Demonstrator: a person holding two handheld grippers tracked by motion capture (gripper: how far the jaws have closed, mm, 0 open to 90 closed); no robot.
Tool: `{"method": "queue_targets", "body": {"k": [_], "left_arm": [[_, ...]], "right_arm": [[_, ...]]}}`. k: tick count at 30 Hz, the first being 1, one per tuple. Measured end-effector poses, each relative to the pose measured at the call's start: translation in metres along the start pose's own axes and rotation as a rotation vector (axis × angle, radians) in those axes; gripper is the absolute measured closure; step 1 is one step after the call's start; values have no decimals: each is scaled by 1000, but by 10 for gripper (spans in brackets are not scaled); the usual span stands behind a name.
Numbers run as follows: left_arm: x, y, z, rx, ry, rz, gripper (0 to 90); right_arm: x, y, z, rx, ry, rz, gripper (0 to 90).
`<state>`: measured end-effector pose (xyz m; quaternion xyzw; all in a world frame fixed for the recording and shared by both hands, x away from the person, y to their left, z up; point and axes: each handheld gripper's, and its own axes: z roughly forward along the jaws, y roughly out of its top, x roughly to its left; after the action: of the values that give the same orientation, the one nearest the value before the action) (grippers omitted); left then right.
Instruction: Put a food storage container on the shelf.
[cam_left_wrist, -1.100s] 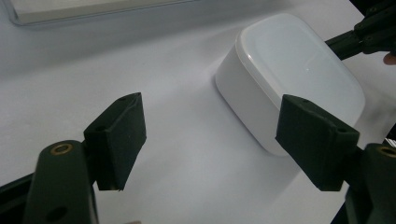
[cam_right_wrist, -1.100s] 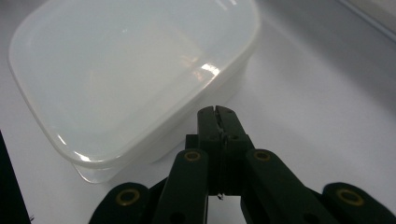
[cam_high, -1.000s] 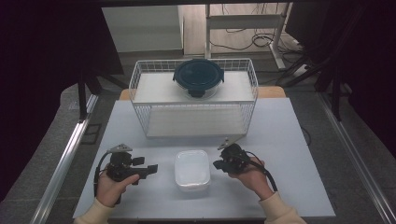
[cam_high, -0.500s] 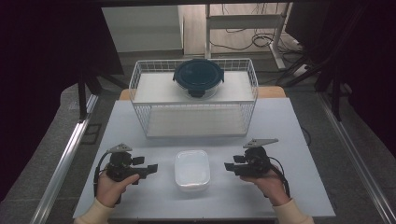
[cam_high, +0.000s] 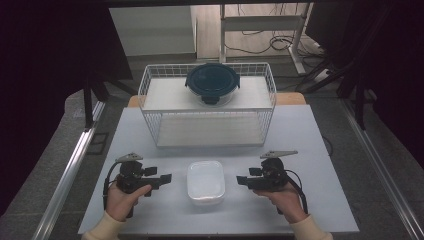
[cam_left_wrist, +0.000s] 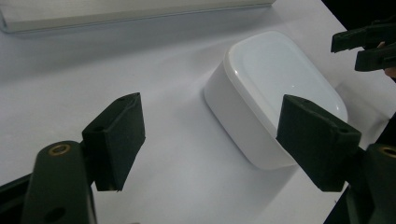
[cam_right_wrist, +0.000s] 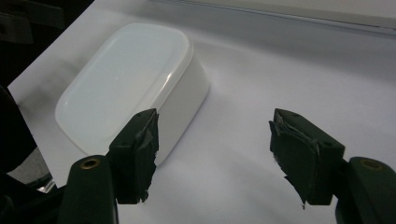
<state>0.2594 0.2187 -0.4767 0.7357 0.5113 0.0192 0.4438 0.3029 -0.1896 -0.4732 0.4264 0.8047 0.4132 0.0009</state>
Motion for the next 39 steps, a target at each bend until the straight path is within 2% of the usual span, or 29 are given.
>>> {"method": "queue_targets", "body": {"k": [7,12,20,24,30,33,35,36,37,39], "left_arm": [[-4,3,5,12,-14,-13,228],[-6,4,6,14,-13,-13,227],[-8,9,8,9,-22,-38,226],[-10,14,14,12,-9,-50,227],[-7,18,23,21,-55,-110,234],[-7,17,26,28,-64,-113,237],[-7,15,29,28,-101,-148,243],[-7,15,29,28,-101,-148,244],[-4,12,34,37,-138,-185,246],[-5,10,39,58,-110,-169,255]], "right_arm": [[3,1,0,-16,20,34,317],[4,2,1,-12,19,34,312],[9,7,-1,-30,51,41,323],[13,12,3,-29,57,51,337],[15,19,16,-16,83,77,367],[16,20,21,-10,95,86,376],[16,20,25,-2,115,97,392],[16,20,25,-2,115,97,392],[16,20,28,9,123,95,399],[16,19,30,11,133,102,412]]}}
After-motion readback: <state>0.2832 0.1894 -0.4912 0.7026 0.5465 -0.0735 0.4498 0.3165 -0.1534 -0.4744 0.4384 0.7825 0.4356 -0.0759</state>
